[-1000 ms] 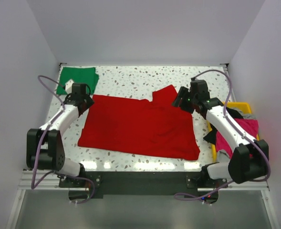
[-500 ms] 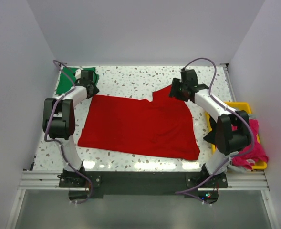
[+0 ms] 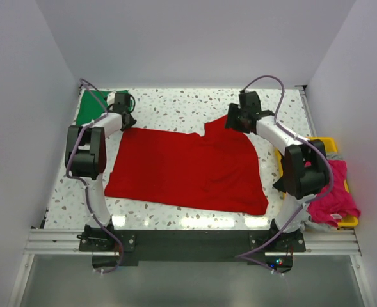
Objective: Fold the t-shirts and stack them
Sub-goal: Fold the tshirt
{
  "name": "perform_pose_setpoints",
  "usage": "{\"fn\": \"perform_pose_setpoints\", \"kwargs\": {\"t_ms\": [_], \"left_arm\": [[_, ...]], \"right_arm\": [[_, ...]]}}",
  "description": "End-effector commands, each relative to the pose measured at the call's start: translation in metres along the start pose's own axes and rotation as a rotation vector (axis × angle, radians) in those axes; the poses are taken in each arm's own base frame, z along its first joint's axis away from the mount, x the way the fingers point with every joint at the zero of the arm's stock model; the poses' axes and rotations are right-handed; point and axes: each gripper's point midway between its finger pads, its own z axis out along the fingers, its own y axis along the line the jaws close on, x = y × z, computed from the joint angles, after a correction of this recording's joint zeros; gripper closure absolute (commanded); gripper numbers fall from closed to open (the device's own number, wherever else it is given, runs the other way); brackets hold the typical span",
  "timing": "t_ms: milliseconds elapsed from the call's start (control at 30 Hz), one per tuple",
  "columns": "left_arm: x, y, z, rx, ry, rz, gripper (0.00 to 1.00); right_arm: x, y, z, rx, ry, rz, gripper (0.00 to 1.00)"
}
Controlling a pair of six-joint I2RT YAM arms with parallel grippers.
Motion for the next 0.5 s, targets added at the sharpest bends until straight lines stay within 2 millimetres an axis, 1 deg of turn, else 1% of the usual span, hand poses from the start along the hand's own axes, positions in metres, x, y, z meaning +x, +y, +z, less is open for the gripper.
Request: {"fn": "perform_pose_setpoints", "kwargs": {"t_ms": [0, 167, 267, 400, 433, 467], "left_arm": [[-0.012, -0.008, -0.002, -0.028, -0.047, 0.014, 0.68], [-0.004, 0.001, 0.004, -0.093, -0.036, 0.026, 0.68], [0.000, 0.004, 0.004, -0.126, -0.033, 0.031, 0.69], [0.001, 0.009, 0.002, -0.157, -0.039, 0.037, 0.73], [0.002, 0.010, 0.002, -0.162, -0.035, 0.043, 0.75], [0.003, 0.010, 0.003, -0.164, -0.033, 0.045, 0.78]], "right_arm": [[-0.026, 0.006, 0.002, -0.011, -0.071, -0.019, 0.41], [-0.025, 0.006, 0.005, -0.014, -0.066, -0.025, 0.41], [-0.023, 0.005, 0.009, -0.010, -0.056, -0.022, 0.41], [-0.025, 0.004, 0.015, -0.024, -0.043, -0.012, 0.41], [-0.023, 0.005, 0.017, -0.027, -0.035, -0.011, 0.41], [-0.025, 0.006, 0.018, -0.035, -0.036, -0.008, 0.41]]}}
